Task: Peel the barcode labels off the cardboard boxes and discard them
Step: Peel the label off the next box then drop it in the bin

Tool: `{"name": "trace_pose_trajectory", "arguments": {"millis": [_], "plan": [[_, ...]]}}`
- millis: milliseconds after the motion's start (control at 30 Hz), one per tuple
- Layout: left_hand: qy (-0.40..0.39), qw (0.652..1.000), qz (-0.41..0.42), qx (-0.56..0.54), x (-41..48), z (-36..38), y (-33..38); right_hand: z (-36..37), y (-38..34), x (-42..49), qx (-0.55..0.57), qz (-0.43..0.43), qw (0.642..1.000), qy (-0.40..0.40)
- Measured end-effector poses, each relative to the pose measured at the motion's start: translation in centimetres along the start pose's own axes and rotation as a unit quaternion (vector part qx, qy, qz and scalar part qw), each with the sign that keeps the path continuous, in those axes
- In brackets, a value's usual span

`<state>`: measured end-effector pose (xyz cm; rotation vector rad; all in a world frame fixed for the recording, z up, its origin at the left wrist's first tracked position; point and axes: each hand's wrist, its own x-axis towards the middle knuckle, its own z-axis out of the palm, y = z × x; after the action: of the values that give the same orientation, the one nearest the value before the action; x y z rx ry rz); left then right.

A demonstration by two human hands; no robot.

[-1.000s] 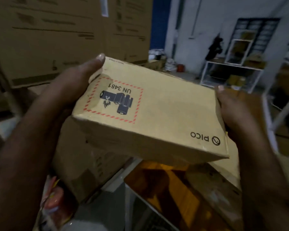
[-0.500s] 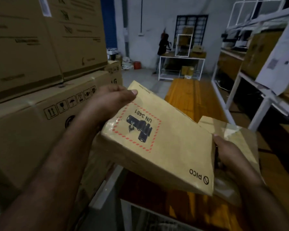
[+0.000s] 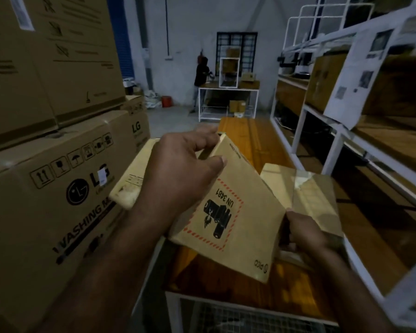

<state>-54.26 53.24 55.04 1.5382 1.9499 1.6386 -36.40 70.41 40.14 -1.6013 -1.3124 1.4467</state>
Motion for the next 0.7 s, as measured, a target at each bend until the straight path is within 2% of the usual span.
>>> {"name": "trace_pose_trajectory", "arguments": {"millis": [167,267,433,500,600,700], "plan": [[-0.033,0.992,0.077,0.096,-1.2,2.2,2.6,-0.1,2.2,0.1,0.059,0.011,0.996,-0.058],[-0.058,0.983,0.097,0.144,-1.9,3.6,3.6,-0.3,3.7,0.5,0.082,0.05,0.989,-0.113],[-0.096,0.959,0.074,0.255,-2.3,5.7,3.2,0.1,5.6,1.2,0.02,0.045,0.991,-0.126],[-0.102,0.957,0.061,0.266,-2.2,6.6,2.4,0.3,6.3,1.9,0.025,0.048,0.992,-0.111],[-0.133,0.947,0.059,0.285,-2.2,7.7,1.7,0.4,7.0,2.8,0.012,0.046,0.989,-0.139],[-0.185,0.924,0.073,0.328,-1.9,8.4,1.0,0.0,6.3,3.9,-0.086,-0.036,0.986,-0.138]]}}
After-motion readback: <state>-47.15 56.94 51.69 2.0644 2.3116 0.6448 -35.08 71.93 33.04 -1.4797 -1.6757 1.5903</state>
